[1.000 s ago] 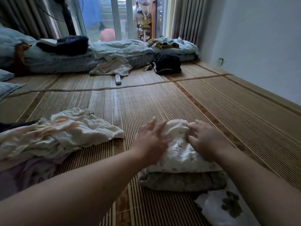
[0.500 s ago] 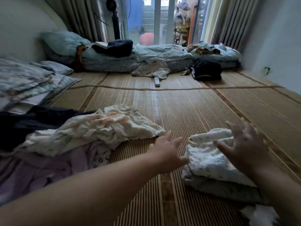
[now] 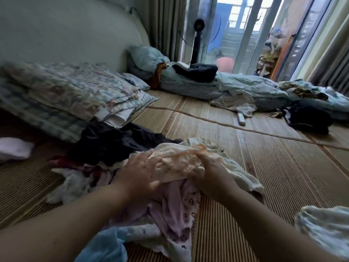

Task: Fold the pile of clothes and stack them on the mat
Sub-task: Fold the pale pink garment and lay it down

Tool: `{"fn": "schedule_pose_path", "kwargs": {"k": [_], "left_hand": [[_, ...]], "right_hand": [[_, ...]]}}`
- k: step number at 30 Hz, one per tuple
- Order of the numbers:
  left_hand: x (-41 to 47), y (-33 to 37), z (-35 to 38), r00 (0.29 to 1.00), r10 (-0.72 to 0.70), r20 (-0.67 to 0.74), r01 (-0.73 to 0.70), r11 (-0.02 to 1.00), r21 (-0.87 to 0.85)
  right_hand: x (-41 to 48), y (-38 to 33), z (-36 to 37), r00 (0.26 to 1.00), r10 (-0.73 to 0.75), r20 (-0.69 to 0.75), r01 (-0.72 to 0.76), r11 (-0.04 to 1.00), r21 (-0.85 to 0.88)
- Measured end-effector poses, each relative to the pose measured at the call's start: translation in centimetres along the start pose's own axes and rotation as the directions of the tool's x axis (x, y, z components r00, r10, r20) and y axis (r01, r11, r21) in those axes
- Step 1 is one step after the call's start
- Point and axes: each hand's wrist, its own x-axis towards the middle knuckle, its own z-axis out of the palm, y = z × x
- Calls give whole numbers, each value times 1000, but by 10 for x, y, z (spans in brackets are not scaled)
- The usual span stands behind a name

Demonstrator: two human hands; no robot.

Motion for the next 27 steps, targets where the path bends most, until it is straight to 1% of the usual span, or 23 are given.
{"fn": "schedule_pose_path", "kwargs": {"k": [4,7,9,11,13,14,17,19,20,21,23,24,25,27], "left_hand": [[11,-13,12,998,39,54,-35,996,-77],[13,-13,20,990,78,121,-64,991,-117],[16,-14,23,988,75,138,-54,987,-154],[20,-18,22,991,53,124,-29,982,-187],[26,-19,12,987,39,158,-14,988,-153],[28,-20,7,977,38,209,-16,994,-105],[20,-19,-7,936,8,353,0,1000,-22],[11,-19,-8,925,-42,378,57,998,-29],[6,-18,-8,925,-58,375,84,995,-53],[2,-17,-8,926,-65,372,105,990,-89],[-4,-13,-6,934,-42,354,107,980,-167],[-5,-12,-1,944,-29,327,100,974,-205],[-6,-13,4,951,-19,309,93,969,-228],[-6,-16,14,961,-1,276,76,962,-261]], "right_hand": [[49,-11,18,990,137,-44,-138,990,-24],[73,-5,23,960,267,-90,-263,963,49],[77,-5,17,960,271,-78,-266,962,65],[76,-12,6,966,244,-84,-232,964,132],[72,-23,-10,975,206,-87,-190,968,166],[69,-30,-17,982,175,-65,-163,973,161],[54,-47,-34,995,95,5,-95,992,88],[42,-54,-34,996,61,61,-62,998,16],[36,-54,-30,995,63,82,-63,998,-5],[32,-52,-25,994,66,89,-60,996,-62],[36,-47,-11,994,55,93,-29,966,-257],[40,-44,-4,993,61,99,-26,947,-319],[45,-44,3,991,79,107,-38,940,-340],[54,-45,17,989,104,102,-69,951,-302]]}}
